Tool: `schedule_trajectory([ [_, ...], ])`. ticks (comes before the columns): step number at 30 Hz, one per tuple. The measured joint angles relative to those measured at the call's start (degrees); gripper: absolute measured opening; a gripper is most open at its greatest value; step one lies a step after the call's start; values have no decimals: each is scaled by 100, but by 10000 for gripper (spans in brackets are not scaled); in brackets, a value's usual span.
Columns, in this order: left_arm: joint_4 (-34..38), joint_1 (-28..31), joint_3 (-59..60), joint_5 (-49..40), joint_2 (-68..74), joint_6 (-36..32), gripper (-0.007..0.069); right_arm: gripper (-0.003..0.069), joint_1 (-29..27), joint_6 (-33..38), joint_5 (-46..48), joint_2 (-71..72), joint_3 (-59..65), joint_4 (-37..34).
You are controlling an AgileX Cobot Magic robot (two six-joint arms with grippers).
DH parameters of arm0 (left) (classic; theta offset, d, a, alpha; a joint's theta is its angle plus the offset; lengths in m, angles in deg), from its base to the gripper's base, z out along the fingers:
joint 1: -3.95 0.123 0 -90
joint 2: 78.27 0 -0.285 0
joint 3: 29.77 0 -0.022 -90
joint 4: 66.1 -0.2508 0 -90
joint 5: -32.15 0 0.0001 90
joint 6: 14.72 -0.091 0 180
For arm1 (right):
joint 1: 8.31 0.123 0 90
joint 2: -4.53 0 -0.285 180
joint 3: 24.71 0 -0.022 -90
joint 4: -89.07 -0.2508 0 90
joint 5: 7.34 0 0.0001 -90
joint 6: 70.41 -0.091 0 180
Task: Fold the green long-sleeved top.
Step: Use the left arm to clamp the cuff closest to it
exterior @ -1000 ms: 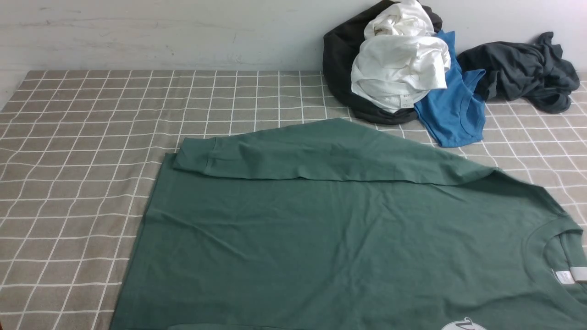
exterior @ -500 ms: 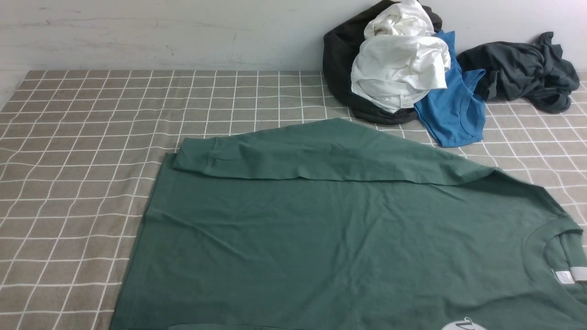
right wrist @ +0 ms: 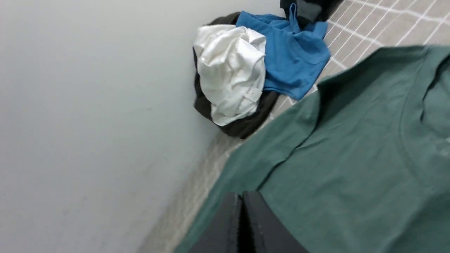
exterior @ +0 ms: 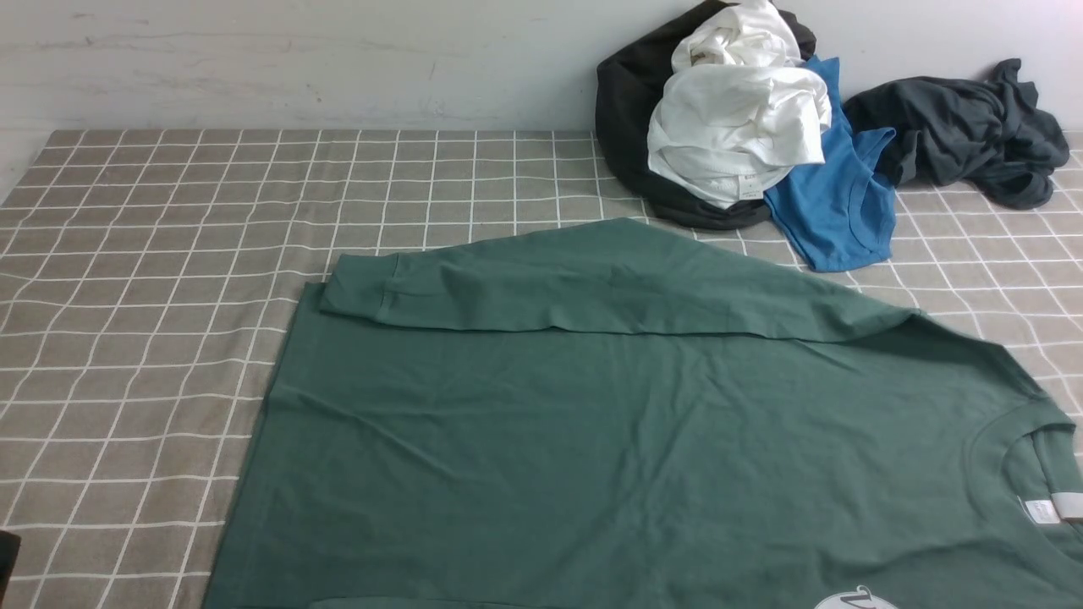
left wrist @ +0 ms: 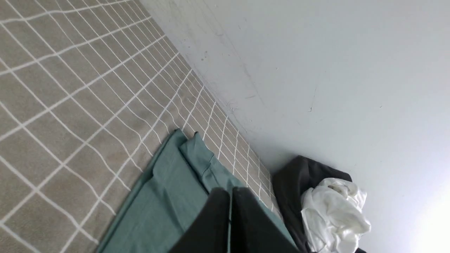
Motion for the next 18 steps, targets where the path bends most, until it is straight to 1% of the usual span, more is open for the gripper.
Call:
schedule_trajectory([
  [3, 39, 0, 0, 0, 0, 88, -7, -14, 0, 56, -24, 0, 0, -263],
  [5, 50, 0, 0, 0, 0, 93, -7, -14, 0, 131, -24, 0, 0, -264],
  [8, 32, 0, 0, -11, 0, -78, -7, -14, 0, 307, -24, 0, 0, -235],
  [11, -254, 0, -385, -246, 0, -866, -7, -14, 0, 568, -24, 0, 0, -213],
  [12, -302, 0, -464, -304, 0, -999, -7, -14, 0, 635, -24, 0, -5, -197],
  [14, -572, 0, -1056, -815, 75, -1873, -7, -14, 0, 1240, 44, 0, -204, 59],
  [15, -674, 0, -1291, -1095, 217, -2156, -7, -14, 0, 1566, 69, -22, -372, 207],
  [17, -895, 0, -1758, -1681, 712, -2587, -7, -14, 0, 2054, 87, -286, -816, 566],
  [18, -917, 0, -1803, -1826, 773, -2682, -7, -14, 0, 2099, 95, -328, -867, 604],
])
